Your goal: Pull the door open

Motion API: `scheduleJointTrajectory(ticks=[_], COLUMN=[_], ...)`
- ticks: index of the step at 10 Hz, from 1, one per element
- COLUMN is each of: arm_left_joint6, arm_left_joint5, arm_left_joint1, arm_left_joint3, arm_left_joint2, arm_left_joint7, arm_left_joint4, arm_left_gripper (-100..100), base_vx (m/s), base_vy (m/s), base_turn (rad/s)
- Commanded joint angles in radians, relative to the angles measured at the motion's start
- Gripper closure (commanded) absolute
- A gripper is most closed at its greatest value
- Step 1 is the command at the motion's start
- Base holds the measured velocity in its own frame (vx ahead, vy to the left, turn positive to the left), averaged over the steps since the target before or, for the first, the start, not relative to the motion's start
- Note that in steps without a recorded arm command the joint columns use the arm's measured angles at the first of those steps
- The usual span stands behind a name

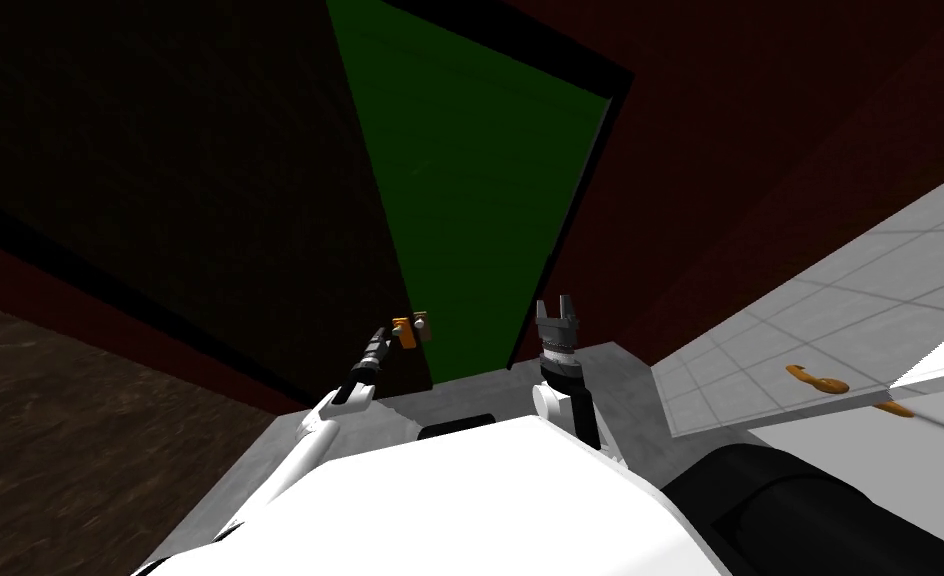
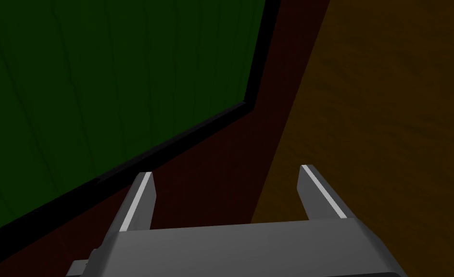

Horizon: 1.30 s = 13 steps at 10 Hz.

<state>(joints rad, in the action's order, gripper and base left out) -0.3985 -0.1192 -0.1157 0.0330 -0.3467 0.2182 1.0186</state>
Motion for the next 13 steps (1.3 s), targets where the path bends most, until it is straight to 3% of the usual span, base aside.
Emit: scheduleJointTrajectory(ticks=[1,2,3,8,11,12,13], arm_left_joint6=[-0.001,0.004,0.004,0.004,0.006,0.006,0.019], arm_left_joint5=[0.003,0.001,0.001,0.001,-0.002,-0.002,-0.001], arm_left_joint1=[-0.009,-0.009,-0.009,-0.009,0.02,0.02,0.031], arm_left_joint3=[-0.015,-0.01,-0.01,-0.01,0.002,0.002,-0.013], arm_left_joint2=[0.014,0.004,0.004,0.004,-0.02,-0.02,-0.017], arm_left_joint7=[0.0,0.002,0.002,0.002,0.008,0.008,0.012], arm_left_joint4=[0.016,0.01,0.01,0.01,0.0,0.0,0.038], arm_left_gripper=[-100,-100,100,100,100,100,-100], base_vx=[0.181,0.076,-0.008,-0.015,-0.157,-0.121,-0.139], base_vy=[-0.151,-0.071,0.009,0.011,0.084,0.076,0.037], base_turn=[-0.154,-0.023,0.027,-0.01,0.094,0.065,-0.05])
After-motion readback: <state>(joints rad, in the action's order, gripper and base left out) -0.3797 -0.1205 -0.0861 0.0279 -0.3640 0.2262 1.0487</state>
